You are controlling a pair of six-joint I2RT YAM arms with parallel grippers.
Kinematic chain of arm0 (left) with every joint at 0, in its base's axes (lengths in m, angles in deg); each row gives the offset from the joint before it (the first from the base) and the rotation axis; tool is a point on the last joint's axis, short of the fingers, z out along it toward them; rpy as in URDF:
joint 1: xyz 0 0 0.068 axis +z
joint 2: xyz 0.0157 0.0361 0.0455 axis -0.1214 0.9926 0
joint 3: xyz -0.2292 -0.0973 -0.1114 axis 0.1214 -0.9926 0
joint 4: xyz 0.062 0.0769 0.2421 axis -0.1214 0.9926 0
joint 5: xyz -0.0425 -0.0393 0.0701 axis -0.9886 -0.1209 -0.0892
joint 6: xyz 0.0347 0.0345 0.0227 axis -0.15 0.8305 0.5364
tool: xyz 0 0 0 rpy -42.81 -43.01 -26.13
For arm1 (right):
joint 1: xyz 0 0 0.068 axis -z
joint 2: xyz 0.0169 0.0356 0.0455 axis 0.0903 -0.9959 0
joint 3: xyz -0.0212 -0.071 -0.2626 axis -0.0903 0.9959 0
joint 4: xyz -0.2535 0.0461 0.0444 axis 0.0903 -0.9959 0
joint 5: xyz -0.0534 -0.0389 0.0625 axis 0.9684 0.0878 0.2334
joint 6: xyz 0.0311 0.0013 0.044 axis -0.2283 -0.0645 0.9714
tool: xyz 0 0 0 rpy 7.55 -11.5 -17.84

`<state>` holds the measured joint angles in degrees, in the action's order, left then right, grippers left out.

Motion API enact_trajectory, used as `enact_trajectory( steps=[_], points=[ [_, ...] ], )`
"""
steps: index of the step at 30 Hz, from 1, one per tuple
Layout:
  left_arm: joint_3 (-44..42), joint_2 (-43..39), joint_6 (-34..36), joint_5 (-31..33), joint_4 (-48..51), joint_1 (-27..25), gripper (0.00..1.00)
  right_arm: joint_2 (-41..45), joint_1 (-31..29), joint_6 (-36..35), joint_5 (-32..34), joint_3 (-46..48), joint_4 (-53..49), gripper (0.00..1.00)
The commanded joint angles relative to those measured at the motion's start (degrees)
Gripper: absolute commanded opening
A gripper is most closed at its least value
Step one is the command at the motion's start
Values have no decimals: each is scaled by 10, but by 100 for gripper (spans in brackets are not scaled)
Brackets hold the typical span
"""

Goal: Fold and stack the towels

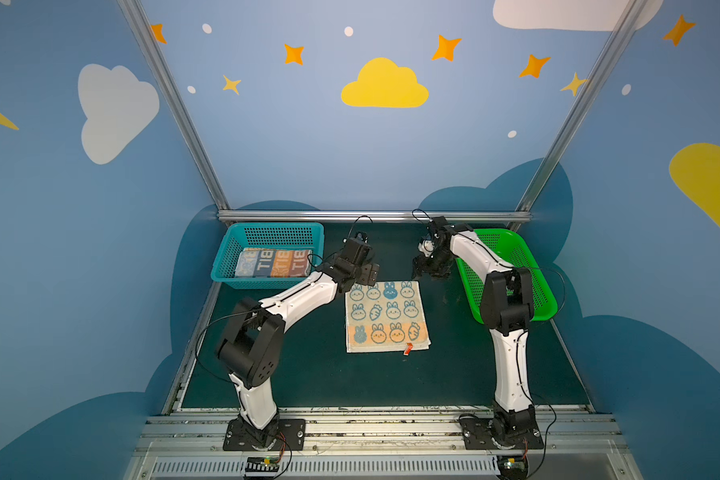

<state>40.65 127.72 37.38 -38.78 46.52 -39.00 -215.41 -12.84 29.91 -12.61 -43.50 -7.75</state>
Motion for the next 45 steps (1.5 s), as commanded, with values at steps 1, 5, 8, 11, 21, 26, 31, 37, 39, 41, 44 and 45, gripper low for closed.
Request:
enact_trajectory(
  steps=[1,5,8,11,21,26,31,37,39,41,44,45],
  points=[
    [-6,3,-5,-15,16,1,99,-32,-3,-52,30,-36,-31,68],
    [-13,4,-18,-27,23,1,99,-73,-10,-82,38,-81,-63,61],
    [-16,7,-23,-34,30,2,99,-93,-12,-92,32,-103,-76,58],
    [-20,11,-27,-42,28,2,99,-102,-13,-97,23,-106,-70,56],
    [-26,15,-35,-56,34,11,99,-138,-35,-111,20,-144,-90,47],
    [-30,16,-47,-67,41,21,99,-147,-36,-110,17,-152,-102,32],
    [-4,44,-68,-131,82,53,99,-145,-34,-114,15,-152,-110,13],
    [94,128,-56,-190,176,75,99,-141,-33,-115,19,-159,-114,3],
    [119,149,-58,-209,191,82,97,-141,-33,-115,20,-163,-116,1],
    [133,164,-60,-231,191,91,94,-141,-34,-115,22,-163,-116,0],
    [158,184,-54,-253,203,104,85,-141,-33,-116,24,-162,-119,0],
    [163,190,-52,-257,204,106,83,-141,-33,-116,25,-162,-119,0]
  ],
)
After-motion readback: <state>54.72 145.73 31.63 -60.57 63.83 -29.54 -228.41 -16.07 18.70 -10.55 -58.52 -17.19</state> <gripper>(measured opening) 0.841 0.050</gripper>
